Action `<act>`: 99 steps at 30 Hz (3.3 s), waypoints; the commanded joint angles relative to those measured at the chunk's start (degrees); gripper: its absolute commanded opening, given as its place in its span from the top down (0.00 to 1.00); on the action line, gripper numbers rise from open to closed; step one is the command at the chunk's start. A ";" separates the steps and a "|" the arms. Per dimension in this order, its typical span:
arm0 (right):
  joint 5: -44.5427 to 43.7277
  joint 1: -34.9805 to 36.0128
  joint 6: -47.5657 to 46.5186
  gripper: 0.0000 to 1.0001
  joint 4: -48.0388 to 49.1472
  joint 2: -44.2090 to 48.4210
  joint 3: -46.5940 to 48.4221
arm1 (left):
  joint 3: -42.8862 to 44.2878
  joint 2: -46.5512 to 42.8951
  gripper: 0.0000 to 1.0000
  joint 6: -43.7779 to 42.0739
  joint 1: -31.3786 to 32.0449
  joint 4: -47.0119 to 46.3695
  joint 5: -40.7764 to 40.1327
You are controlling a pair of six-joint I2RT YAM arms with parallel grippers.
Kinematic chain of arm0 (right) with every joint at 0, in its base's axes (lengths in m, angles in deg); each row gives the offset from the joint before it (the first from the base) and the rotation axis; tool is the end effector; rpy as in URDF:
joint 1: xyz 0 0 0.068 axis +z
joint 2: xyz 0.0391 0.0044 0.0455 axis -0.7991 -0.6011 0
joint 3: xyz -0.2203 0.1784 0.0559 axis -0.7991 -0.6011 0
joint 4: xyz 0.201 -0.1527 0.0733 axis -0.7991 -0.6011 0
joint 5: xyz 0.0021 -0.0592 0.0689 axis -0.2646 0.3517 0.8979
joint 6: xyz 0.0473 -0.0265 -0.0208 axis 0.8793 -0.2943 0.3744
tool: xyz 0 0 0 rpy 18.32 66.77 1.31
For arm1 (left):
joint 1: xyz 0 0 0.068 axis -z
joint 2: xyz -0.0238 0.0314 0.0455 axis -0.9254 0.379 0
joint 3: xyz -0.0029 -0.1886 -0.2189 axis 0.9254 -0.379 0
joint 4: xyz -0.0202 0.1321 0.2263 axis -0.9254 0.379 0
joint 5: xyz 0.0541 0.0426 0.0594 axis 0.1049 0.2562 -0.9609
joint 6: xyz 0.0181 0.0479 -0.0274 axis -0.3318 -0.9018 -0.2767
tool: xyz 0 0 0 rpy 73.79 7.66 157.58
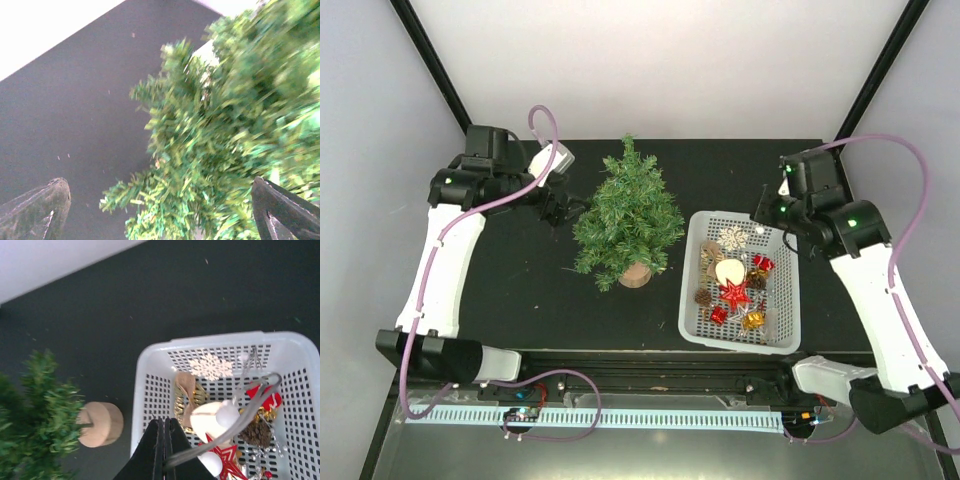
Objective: Decorate the small christmas tree
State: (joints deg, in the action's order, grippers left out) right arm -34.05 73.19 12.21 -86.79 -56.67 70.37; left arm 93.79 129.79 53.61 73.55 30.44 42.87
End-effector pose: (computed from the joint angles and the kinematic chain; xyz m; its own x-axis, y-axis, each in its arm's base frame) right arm 0.2005 0.0717 0.4183 -0.7461 0.3268 -0.5801 0.1247 0.9244 0.3604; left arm 0.2531 -0.0533 0.4230 -0.4317 0.4123 -0.8022 0.8017 0.5830 -0.1318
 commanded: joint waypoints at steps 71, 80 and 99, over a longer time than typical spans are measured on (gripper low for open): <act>19.22 -0.30 9.38 0.99 10.02 2.69 36.69 | 7.78 -10.12 0.01 -12.64 36.00 -0.66 12.63; 25.07 -0.28 13.02 0.99 14.57 3.23 38.13 | 5.74 -5.61 0.01 6.55 47.93 -19.95 -18.47; 24.84 -0.27 20.82 0.99 22.26 2.09 43.58 | 5.73 4.72 0.03 24.94 59.39 -29.98 -33.23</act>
State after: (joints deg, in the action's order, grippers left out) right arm -10.51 73.19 30.01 -68.74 -53.35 109.54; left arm 99.25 132.48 74.39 132.72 2.77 9.61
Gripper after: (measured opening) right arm 0.017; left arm 0.978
